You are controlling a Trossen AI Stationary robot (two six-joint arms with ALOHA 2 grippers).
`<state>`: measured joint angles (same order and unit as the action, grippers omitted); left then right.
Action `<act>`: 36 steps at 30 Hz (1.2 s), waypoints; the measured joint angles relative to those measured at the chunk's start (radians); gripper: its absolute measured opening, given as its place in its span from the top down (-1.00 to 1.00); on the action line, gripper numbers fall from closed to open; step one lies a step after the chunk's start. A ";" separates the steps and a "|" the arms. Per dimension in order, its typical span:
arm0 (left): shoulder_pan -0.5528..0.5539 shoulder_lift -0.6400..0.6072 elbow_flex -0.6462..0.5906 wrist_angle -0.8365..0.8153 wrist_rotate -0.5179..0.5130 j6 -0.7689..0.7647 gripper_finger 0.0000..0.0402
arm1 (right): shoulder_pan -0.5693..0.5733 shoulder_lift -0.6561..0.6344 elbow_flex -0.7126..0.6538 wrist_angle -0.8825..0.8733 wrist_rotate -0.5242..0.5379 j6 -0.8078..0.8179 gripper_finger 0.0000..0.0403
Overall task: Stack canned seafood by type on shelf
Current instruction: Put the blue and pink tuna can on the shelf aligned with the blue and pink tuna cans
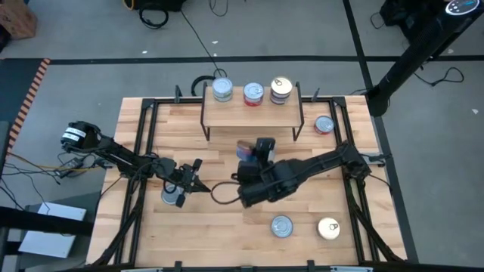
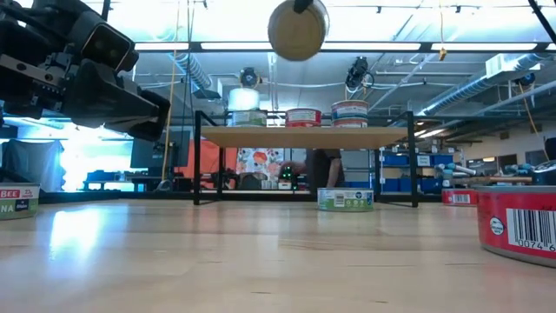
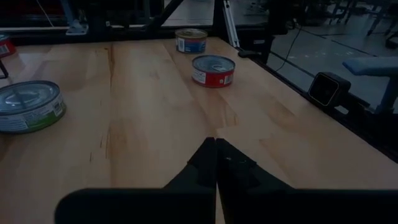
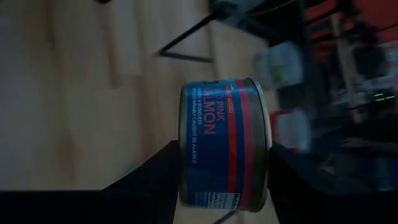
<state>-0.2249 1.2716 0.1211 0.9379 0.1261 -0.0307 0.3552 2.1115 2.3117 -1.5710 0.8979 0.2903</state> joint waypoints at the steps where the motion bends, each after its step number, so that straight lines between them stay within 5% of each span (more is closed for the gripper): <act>1: 0.000 0.000 0.000 0.001 0.000 0.000 0.97 | -0.005 -0.012 -0.007 0.003 0.014 -0.010 0.00; 15: 0.000 0.000 0.000 0.006 -0.011 0.014 0.97 | -0.113 -0.249 -0.537 -0.001 0.207 0.043 0.00; 22: 0.000 0.000 0.000 0.008 -0.023 0.020 0.97 | -0.208 -0.306 -0.744 0.043 0.216 0.068 0.00; 36: 0.000 0.000 0.000 0.008 -0.023 0.019 0.97 | -0.311 -0.305 -0.896 0.132 0.257 0.070 -0.02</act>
<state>-0.2253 1.2716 0.1211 0.9455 0.1032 -0.0113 0.0440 1.8061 1.4157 -1.4389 1.1550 0.3608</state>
